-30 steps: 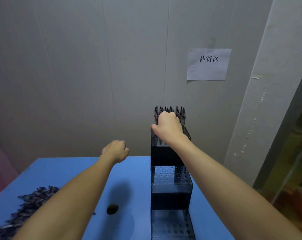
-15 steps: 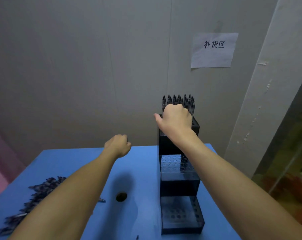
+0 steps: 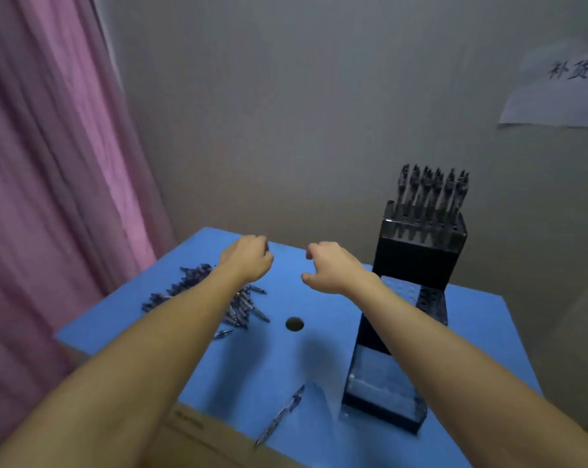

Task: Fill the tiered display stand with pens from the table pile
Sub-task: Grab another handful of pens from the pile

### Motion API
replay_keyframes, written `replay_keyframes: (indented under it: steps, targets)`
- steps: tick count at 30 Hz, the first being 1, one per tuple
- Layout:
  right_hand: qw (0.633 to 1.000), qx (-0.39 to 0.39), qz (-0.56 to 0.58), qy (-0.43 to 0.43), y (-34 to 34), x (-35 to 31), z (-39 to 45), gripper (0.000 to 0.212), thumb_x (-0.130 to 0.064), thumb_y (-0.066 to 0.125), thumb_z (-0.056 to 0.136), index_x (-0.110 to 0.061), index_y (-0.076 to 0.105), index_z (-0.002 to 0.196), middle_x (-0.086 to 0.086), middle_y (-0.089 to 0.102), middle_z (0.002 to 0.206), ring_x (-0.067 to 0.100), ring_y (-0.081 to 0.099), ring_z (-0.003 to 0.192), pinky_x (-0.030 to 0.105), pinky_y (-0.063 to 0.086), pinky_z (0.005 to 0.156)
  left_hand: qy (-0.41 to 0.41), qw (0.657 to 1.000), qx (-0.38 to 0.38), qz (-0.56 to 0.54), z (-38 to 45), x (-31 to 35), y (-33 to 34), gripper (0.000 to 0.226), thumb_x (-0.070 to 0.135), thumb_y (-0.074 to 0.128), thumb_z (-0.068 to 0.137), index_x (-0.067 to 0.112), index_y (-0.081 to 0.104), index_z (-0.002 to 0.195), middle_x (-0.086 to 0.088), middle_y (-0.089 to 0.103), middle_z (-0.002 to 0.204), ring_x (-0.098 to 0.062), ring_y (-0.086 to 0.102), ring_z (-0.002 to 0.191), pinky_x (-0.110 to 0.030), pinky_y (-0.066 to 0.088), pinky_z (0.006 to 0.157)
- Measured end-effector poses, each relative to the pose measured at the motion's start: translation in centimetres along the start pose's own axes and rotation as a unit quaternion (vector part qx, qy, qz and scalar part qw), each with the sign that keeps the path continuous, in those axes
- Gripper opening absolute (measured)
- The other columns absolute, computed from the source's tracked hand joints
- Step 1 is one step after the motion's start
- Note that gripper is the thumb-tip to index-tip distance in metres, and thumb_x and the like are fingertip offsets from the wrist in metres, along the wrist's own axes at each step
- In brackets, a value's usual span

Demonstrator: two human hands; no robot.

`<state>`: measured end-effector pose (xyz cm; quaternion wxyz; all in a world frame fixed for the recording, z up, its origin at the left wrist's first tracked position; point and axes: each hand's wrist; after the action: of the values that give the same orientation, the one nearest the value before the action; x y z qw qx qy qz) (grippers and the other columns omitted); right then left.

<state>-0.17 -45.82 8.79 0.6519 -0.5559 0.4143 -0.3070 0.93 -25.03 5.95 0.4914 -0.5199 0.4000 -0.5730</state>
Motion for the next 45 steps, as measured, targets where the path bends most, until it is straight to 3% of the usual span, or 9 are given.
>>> replay_keyframes:
  steps: [10, 14, 24, 27, 31, 33, 37, 41, 45]
  targets:
    - [0.993, -0.084, 0.018, -0.085, 10.1, -8.3, 1.8, 0.037, -0.028, 0.065, 0.087, -0.007, 0.055, 0.116, 0.014, 0.061, 0.113, 0.035, 0.059, 0.105, 0.042, 0.054, 0.084, -0.165, 0.986, -0.021, -0.028, -13.5, -12.0, 2.9, 0.011, 0.024, 0.052, 0.085, 0.014, 0.056, 0.085, -0.007, 0.062, 0.091, -0.032, 0.061, 0.088, -0.044, 0.051, 0.071]
    - [0.986, -0.131, 0.006, -0.108, 14.0, -11.3, 3.6, 0.023, -0.025, 0.062, 0.09, -0.016, 0.041, 0.088, 0.008, 0.05, 0.095, 0.03, 0.052, 0.087, 0.037, 0.045, 0.068, -0.218, 0.972, -0.057, -0.065, -15.5, -16.1, 5.6, 0.023, 0.028, 0.056, 0.095, 0.014, 0.061, 0.112, -0.006, 0.061, 0.108, -0.028, 0.06, 0.098, -0.041, 0.053, 0.08]
    - [0.984, -0.161, -0.007, -0.077, 20.3, -16.5, 11.4, 0.027, -0.019, 0.065, 0.089, -0.01, 0.051, 0.11, 0.01, 0.056, 0.107, 0.028, 0.058, 0.093, 0.045, 0.054, 0.078, -0.259, 0.959, -0.094, -0.069, -12.4, -25.0, 10.3, 0.056, 0.049, 0.064, 0.091, 0.013, 0.049, 0.131, -0.007, 0.048, 0.13, -0.03, 0.05, 0.118, -0.043, 0.05, 0.082]
    - [0.986, -0.159, 0.01, -0.049, 20.9, -17.0, 13.2, 0.031, -0.016, 0.064, 0.087, -0.009, 0.053, 0.114, 0.009, 0.057, 0.111, 0.028, 0.059, 0.096, 0.045, 0.057, 0.081, -0.364, 0.912, -0.072, -0.174, -10.7, -25.4, 10.5, 0.031, 0.038, 0.056, 0.095, 0.009, 0.053, 0.107, -0.01, 0.06, 0.106, -0.028, 0.057, 0.085, -0.033, 0.04, 0.06]
    - [0.989, -0.141, 0.02, -0.032, 20.7, -16.8, 15.3, 0.024, -0.014, 0.059, 0.087, -0.01, 0.053, 0.109, 0.009, 0.058, 0.107, 0.031, 0.059, 0.098, 0.041, 0.054, 0.079, -0.529, 0.737, -0.039, -0.42, -7.9, -24.5, 11.2, 0.016, 0.022, 0.051, 0.097, 0.008, 0.059, 0.093, -0.014, 0.061, 0.087, -0.032, 0.063, 0.07, -0.033, 0.047, 0.058]
    - [0.991, -0.126, 0.021, -0.035, 20.2, -16.4, 16.2, 0.018, -0.014, 0.059, 0.086, -0.009, 0.051, 0.101, 0.009, 0.056, 0.1, 0.032, 0.057, 0.095, 0.04, 0.052, 0.076, -0.561, 0.682, -0.018, -0.469, -6.3, -24.2, 10.7, 0.018, 0.019, 0.053, 0.097, 0.003, 0.059, 0.094, -0.015, 0.06, 0.09, -0.035, 0.069, 0.078, -0.035, 0.056, 0.061]
    - [0.993, -0.108, 0.032, -0.036, 19.1, -15.2, 17.2, 0.02, -0.014, 0.059, 0.085, -0.009, 0.052, 0.103, 0.01, 0.056, 0.102, 0.031, 0.055, 0.096, 0.039, 0.05, 0.077, -0.59, 0.67, 0.044, -0.449, -2.2, -25.5, 10.1, 0.033, 0.023, 0.061, 0.097, -0.002, 0.067, 0.118, -0.016, 0.07, 0.117, -0.036, 0.068, 0.109, -0.04, 0.057, 0.089]
    - [0.993, -0.102, 0.047, -0.034, 18.4, -14.1, 17.7, 0.03, -0.018, 0.06, 0.085, -0.01, 0.055, 0.114, 0.008, 0.058, 0.109, 0.029, 0.057, 0.101, 0.043, 0.054, 0.085, -0.611, 0.636, 0.054, -0.469, 2.2, -27.6, 11.3, 0.036, 0.032, 0.066, 0.084, 0.004, 0.07, 0.107, -0.014, 0.075, 0.104, -0.033, 0.072, 0.094, -0.048, 0.061, 0.085]
    - [0.993, -0.088, 0.059, -0.045, 18.2, -13.2, 18.3, 0.029, -0.017, 0.059, 0.085, -0.011, 0.055, 0.114, 0.007, 0.058, 0.112, 0.029, 0.057, 0.103, 0.04, 0.052, 0.086, -0.599, 0.684, -0.041, -0.415, 6.4, -29.0, 15.4, 0.037, 0.029, 0.068, 0.067, 0.009, 0.071, 0.098, -0.009, 0.075, 0.09, -0.026, 0.066, 0.073, -0.043, 0.058, 0.079]
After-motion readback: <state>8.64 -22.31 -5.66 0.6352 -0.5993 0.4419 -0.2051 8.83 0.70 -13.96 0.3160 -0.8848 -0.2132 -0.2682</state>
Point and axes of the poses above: each hand's wrist, its own z-axis towards the middle knuckle, its own y-axis out of the palm, x = y × z
